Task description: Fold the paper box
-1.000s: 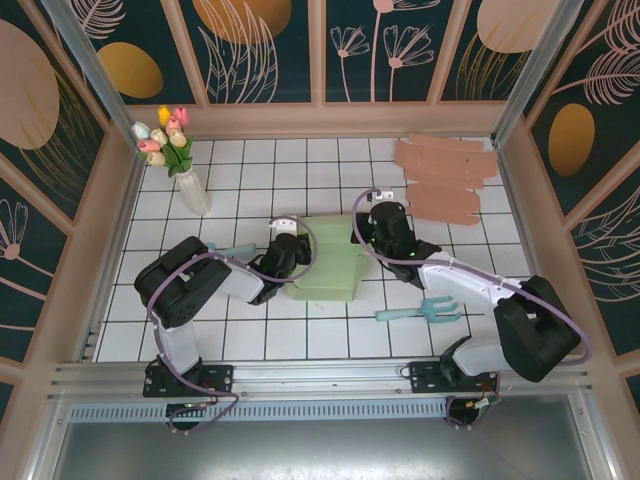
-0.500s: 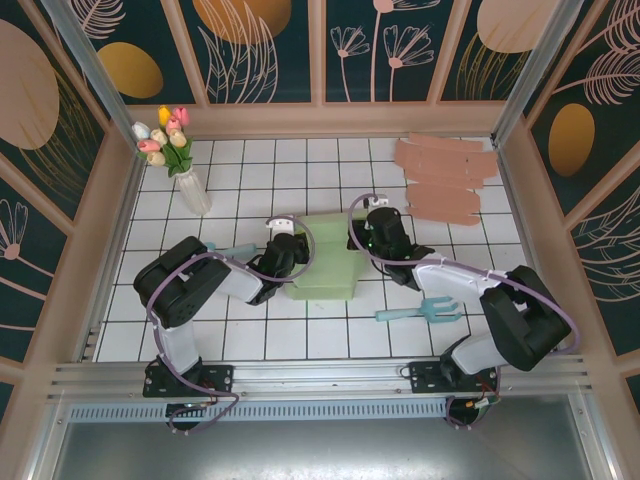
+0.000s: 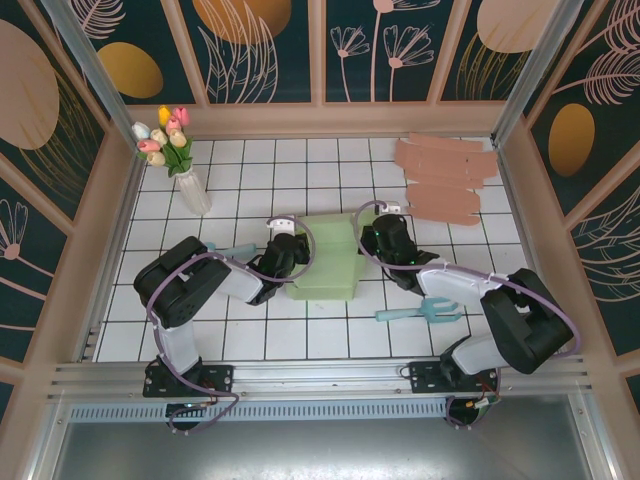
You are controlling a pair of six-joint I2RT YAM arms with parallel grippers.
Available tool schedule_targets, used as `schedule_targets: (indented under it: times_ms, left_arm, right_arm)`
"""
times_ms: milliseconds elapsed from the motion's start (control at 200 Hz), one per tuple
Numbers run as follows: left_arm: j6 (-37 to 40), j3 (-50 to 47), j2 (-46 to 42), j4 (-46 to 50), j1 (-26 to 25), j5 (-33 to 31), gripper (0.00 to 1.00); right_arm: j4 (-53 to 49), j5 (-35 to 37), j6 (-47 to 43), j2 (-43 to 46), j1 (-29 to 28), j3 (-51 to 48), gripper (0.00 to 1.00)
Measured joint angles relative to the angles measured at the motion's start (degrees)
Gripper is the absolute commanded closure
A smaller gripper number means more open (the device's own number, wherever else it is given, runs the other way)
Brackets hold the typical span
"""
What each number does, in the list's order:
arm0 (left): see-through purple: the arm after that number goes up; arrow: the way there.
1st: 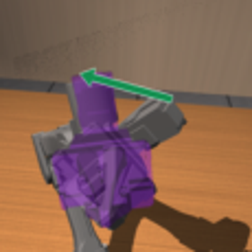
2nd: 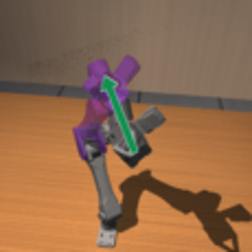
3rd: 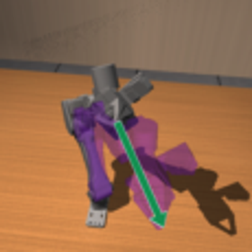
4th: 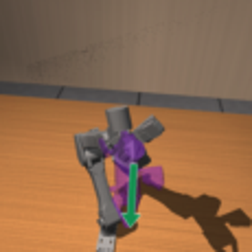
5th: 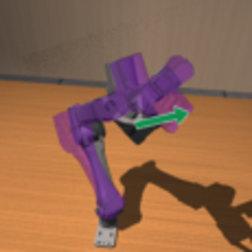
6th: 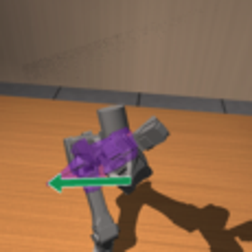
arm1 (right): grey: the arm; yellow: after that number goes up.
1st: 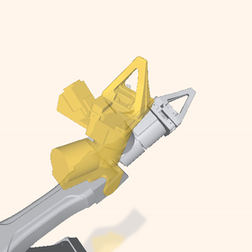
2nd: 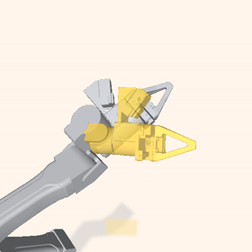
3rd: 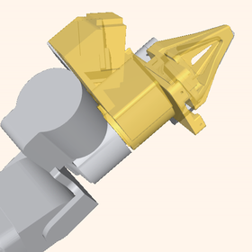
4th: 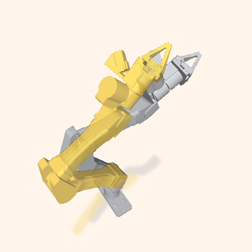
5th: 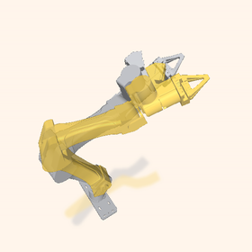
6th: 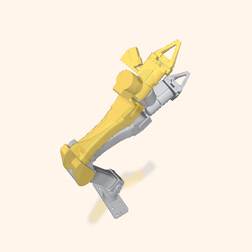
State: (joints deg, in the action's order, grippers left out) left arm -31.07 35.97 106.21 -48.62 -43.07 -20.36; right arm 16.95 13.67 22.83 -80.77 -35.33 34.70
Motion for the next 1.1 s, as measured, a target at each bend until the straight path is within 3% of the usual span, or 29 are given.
schedule_targets:
  times_ms: [240, 616, 831, 1096]
  left_arm:
    - [0.42, -0.68, 0.02, -1.25, 0.00, 0.00, 1.00]
    - [0.37, -0.74, 0.22, -1.68, 0.00, -0.31, 1.00]
    - [0.39, -0.74, 0.42, -1.79, 0.07, -1.14, 1.00]
    - [0.33, 0.00, 1.51, -2.71, 0.11, -0.74, 1.00]
  right_arm:
    - [-1.99, 3.23, 0.04, -0.07, 0.81, 0.00, 1.00]
    - [-1.92, 2.32, 0.48, -2.12, 1.46, -1.51, 1.00]
    - [1.68, -3.50, 2.08, -2.01, 2.49, -3.80, 1.00]
    - [10.34, -15.54, 6.40, -1.66, 1.44, -4.50, 1.00]
